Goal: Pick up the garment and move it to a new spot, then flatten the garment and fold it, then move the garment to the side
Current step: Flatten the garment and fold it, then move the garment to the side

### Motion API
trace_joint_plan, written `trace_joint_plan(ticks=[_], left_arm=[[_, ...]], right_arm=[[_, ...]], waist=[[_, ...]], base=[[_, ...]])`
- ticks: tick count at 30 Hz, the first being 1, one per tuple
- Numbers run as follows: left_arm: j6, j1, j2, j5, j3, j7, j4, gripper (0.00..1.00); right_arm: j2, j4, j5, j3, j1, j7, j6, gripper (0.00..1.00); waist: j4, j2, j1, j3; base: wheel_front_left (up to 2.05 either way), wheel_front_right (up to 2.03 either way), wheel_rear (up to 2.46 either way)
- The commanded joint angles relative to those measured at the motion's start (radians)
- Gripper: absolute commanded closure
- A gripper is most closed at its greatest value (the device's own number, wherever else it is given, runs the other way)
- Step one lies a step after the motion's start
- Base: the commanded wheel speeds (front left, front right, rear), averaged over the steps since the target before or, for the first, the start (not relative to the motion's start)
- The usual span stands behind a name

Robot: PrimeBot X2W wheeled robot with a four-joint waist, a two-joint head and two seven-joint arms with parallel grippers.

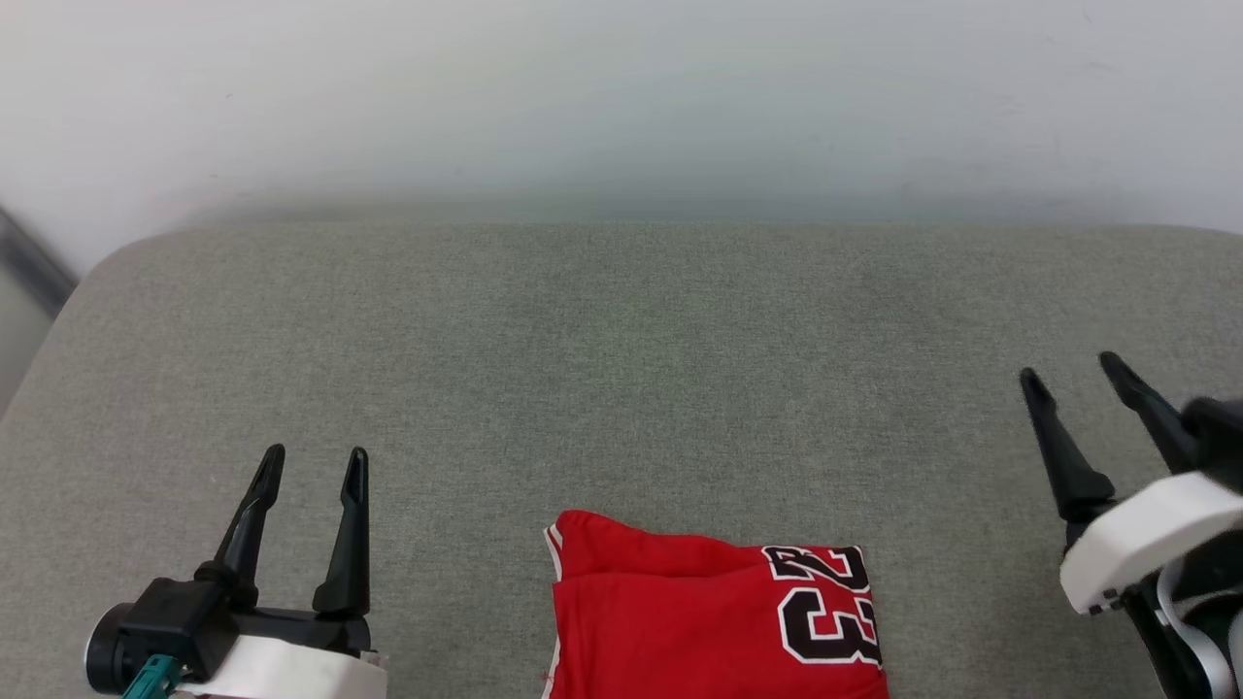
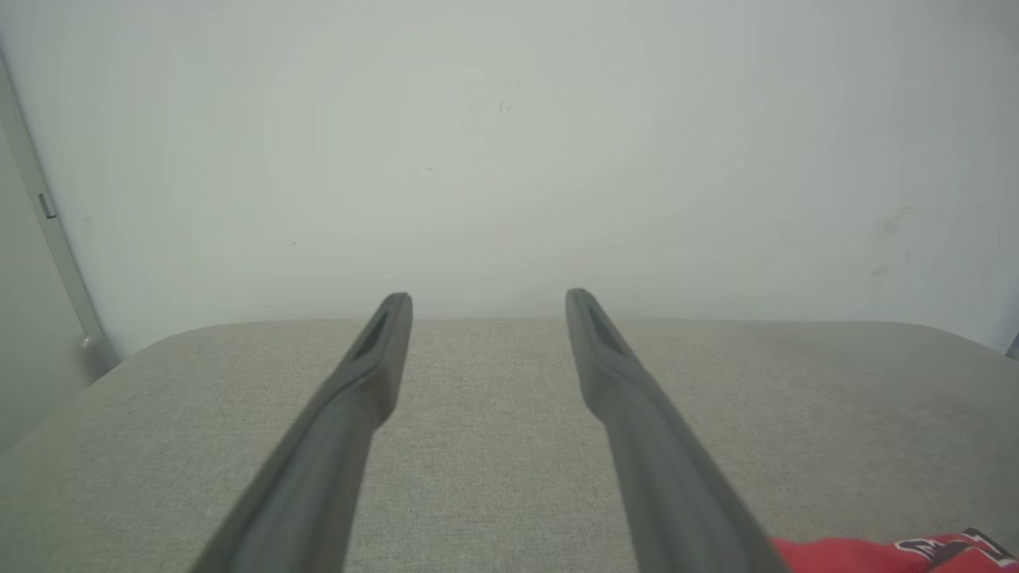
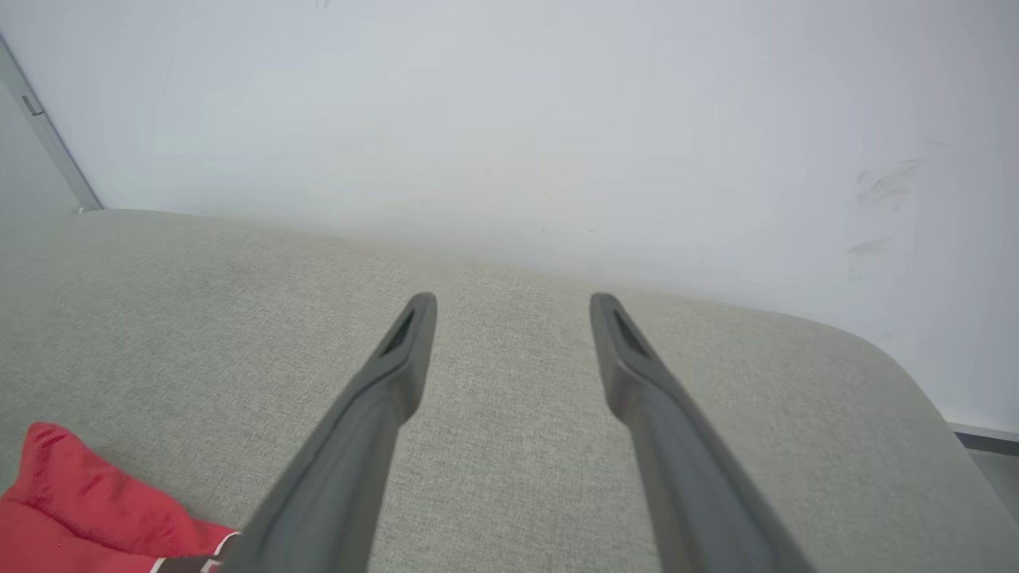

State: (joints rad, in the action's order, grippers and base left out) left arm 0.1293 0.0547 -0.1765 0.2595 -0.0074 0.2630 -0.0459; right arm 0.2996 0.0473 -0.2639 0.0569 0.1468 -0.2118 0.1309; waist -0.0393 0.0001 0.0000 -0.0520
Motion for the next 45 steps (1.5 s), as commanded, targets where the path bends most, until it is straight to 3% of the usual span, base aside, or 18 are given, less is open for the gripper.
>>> trace_joint_plan(ticks=[1, 9, 16, 32, 38, 45], left_arm=[[0.001, 0.005, 0.005, -0.001, -0.002, 0.002, -0.001, 0.00], [0.001, 0.034, 0.014, 0.015, -0.021, 0.002, 0.002, 0.00], [0.001, 0.049, 0.019, 0.024, -0.036, 0.002, -0.001, 0.00], [0.001, 0.039, 0.019, 0.018, -0.030, 0.002, -0.010, 0.00], [0.001, 0.030, 0.032, 0.003, -0.002, 0.002, 0.002, 0.00], [0.001, 0.012, 0.032, 0.002, -0.003, 0.002, -0.002, 0.00]], right_arm=[[-0.016, 0.030, 0.004, -0.032, -0.041, 0.035, 0.000, 0.00], [-0.121, 0.165, 0.064, -0.094, -0.201, 0.208, 0.000, 0.00], [-0.202, 0.171, 0.111, -0.105, -0.281, 0.297, 0.000, 0.00], [-0.207, 0.141, 0.128, -0.077, -0.303, 0.288, 0.000, 0.00], [-0.151, 0.167, 0.073, -0.042, -0.286, 0.149, 0.000, 0.00], [-0.053, 0.200, -0.119, 0.035, -0.303, -0.329, 0.000, 0.00]], waist=[[-0.001, -0.0001, 0.0000, -0.001], [-0.008, -0.0001, 0.0000, 0.007], [-0.019, -0.0001, 0.0000, 0.014], [-0.010, -0.0001, 0.0000, 0.017], [-0.007, -0.0001, 0.0000, 0.006], [-0.015, -0.0001, 0.0000, -0.023]], base=[[0.00, 0.00, 0.00], [0.00, 0.00, 0.00], [0.00, 0.00, 0.00], [0.00, 0.00, 0.00], [0.00, 0.00, 0.00], [0.00, 0.00, 0.00]])
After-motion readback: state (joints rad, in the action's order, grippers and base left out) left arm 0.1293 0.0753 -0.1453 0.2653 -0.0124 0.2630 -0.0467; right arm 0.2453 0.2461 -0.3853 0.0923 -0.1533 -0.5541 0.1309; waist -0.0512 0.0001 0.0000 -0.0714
